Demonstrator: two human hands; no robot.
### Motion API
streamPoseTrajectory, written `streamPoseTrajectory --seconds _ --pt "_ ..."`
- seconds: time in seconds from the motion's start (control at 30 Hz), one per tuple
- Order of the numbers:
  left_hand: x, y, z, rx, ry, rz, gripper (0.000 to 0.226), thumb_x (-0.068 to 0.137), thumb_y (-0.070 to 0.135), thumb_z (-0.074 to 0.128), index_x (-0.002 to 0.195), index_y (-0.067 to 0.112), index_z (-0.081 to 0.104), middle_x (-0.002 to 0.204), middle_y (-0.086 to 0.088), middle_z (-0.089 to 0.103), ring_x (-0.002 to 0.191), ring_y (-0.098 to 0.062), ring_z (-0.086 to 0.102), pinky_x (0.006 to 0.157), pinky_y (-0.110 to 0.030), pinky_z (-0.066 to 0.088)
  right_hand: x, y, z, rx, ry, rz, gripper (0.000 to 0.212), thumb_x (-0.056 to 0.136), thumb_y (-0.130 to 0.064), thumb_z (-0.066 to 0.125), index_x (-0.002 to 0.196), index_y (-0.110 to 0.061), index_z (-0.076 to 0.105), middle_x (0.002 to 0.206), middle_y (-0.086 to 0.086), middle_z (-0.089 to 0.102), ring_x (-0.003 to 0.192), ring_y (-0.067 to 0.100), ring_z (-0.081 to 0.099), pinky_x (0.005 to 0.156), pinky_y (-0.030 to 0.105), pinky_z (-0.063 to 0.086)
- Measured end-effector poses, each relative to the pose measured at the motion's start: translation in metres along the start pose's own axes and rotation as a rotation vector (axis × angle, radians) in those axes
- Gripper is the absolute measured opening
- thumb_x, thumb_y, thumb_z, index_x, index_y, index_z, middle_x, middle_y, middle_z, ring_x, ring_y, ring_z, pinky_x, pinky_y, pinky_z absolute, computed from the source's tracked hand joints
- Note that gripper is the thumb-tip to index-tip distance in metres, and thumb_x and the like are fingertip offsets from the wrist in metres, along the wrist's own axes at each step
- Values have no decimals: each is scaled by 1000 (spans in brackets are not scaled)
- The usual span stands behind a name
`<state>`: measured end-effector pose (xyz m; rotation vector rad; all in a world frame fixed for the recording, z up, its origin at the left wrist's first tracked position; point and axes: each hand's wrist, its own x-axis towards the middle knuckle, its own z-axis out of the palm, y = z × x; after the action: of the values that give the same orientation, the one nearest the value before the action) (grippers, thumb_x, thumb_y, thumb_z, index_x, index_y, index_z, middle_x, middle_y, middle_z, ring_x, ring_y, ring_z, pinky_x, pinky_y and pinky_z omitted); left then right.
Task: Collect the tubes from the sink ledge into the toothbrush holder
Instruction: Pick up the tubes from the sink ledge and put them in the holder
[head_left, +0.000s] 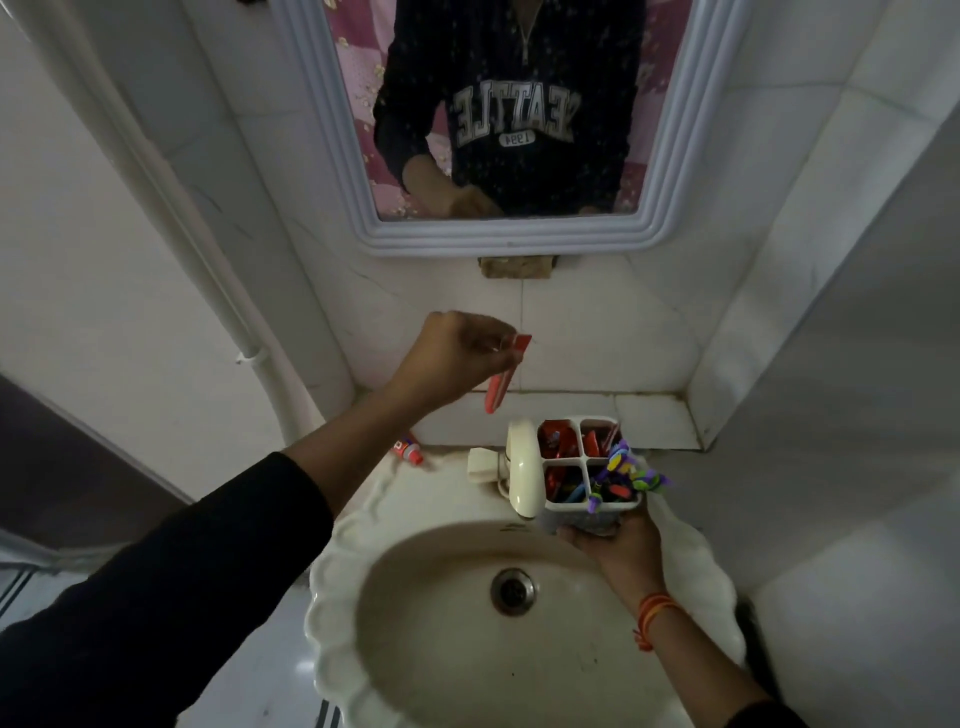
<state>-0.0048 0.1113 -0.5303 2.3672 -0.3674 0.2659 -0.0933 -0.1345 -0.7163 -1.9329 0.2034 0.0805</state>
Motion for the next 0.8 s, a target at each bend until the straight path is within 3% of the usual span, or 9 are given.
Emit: streamPoseTrajectory --seconds 0.03,0.07,0.13,0.27,0.33,0.43,0.57,0.67,0.8 --pt "-1 13 -4 -18 22 44 32 89 24 78 117 8 76 103 -4 80 89 -9 77 85 -30 64 -1 -5 1 55 5 24 23 90 -12 72 109 -17 61 96 3 70 94 27 65 65 42 64" --pt "-2 26 -7 -33 36 78 31 89 24 78 116 8 76 102 -4 80 90 -9 77 85 -30 64 -3 -4 -2 97 12 24 23 90 -18 72 110 -14 62 93 1 71 88 20 65 69 45 64" --pt "-3 50 -8 -51 17 112 29 87 23 81 112 9 78 98 -2 81 87 -9 77 82 -28 63 -5 -2 -1 154 -4 22 60 71 -23 90 120 -11 59 95 -2 67 85 7 63 83 39 61" --pt "-7 77 8 86 -212 140 25 86 29 81 108 15 81 96 1 81 82 -6 76 80 -25 62 -6 -7 -3 110 -3 -25 80 54 10 91 116 -26 55 111 -13 63 103 0 61 76 19 57" --pt "-9 80 21 219 -355 122 24 88 32 78 108 19 82 99 2 82 87 -8 75 83 -32 62 -6 -7 -2 140 9 -32 83 50 1 96 112 -35 53 110 -17 64 101 -8 61 86 18 53" --pt "-12 84 40 524 -503 79 31 88 36 73 117 28 79 109 3 77 97 -16 68 71 -31 52 -5 2 -2 128 18 -33 80 46 -26 99 111 -37 54 108 -15 68 103 3 65 95 37 55" --pt "-16 90 56 698 -638 1 36 88 36 71 118 16 73 110 -8 69 83 -21 56 66 -32 44 0 11 1 130 45 -58 87 40 -37 99 111 -54 53 112 -16 70 110 2 64 92 29 53" --pt "-16 88 60 705 -699 -22 37 86 37 75 116 15 72 103 -7 66 83 -21 55 70 -33 47 -3 9 0 162 36 -40 85 44 -21 101 111 -46 53 111 -19 69 106 -7 63 87 13 49" --pt "-5 72 44 435 -637 -121 35 85 44 76 109 19 80 101 0 75 95 -19 68 82 -35 57 -6 3 -2 175 57 -32 84 46 -16 100 109 -43 53 109 -20 67 99 -18 61 84 11 49"
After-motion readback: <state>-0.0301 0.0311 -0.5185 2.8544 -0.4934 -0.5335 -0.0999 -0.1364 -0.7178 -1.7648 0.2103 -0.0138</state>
